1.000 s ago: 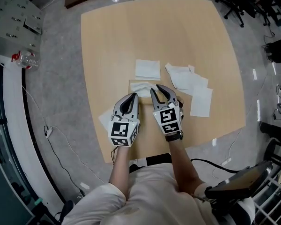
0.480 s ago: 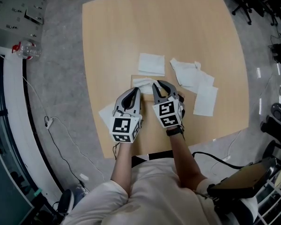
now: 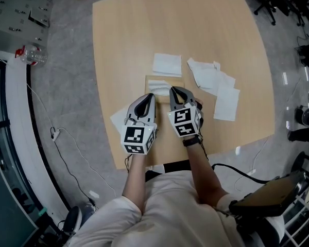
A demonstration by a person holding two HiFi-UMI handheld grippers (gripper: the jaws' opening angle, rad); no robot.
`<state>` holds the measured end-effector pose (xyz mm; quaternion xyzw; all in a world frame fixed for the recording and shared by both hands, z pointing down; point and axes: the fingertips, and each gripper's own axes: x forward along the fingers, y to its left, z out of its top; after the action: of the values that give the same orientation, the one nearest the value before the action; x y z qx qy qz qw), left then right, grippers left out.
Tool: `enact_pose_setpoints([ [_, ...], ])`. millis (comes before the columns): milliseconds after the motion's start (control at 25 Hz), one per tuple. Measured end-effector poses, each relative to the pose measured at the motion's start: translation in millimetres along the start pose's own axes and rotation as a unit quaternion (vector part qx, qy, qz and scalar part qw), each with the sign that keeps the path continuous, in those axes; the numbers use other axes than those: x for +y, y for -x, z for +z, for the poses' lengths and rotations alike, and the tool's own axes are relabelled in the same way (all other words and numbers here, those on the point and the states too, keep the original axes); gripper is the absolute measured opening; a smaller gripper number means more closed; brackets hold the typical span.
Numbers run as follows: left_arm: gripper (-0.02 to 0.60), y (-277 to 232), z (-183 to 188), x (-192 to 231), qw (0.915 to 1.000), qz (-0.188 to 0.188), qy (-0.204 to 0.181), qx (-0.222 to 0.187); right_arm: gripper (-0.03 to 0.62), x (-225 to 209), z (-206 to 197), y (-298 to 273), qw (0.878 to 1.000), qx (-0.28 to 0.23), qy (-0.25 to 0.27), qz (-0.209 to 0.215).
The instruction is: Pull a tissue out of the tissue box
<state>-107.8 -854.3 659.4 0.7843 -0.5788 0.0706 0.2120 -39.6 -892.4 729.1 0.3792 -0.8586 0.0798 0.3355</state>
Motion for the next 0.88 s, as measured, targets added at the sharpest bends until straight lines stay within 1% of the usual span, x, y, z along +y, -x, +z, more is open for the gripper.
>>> enact_pose_setpoints([
  [280, 0.003, 41, 8, -20, 0.9996, -0.015, -0.013, -0.02, 0.008, 17, 11, 45, 0.999, -0.028, 0.003, -0.029],
  [480, 0.003, 90, 12, -35, 0.9988, -0.025, -0.022, -0.036, 0.008, 44, 16, 90, 0.998, -0.049, 0.005, -0.046],
  [560, 0.003, 113, 18, -41, 0.9981, -0.027, -0.028, -0.049, 0.008, 53, 23, 110, 0.996, -0.065, 0.002, -0.053],
  [720, 0.003, 160, 40, -55, 0.9952, -0.034, -0.045, -0.08, 0.008, 71, 52, 160, 0.992, -0.104, -0.002, -0.072],
  [880, 0.003, 218, 55, -75, 0.9916, -0.041, -0.061, -0.107, 0.008, 105, 73, 219, 0.986, -0.148, -0.016, -0.078],
])
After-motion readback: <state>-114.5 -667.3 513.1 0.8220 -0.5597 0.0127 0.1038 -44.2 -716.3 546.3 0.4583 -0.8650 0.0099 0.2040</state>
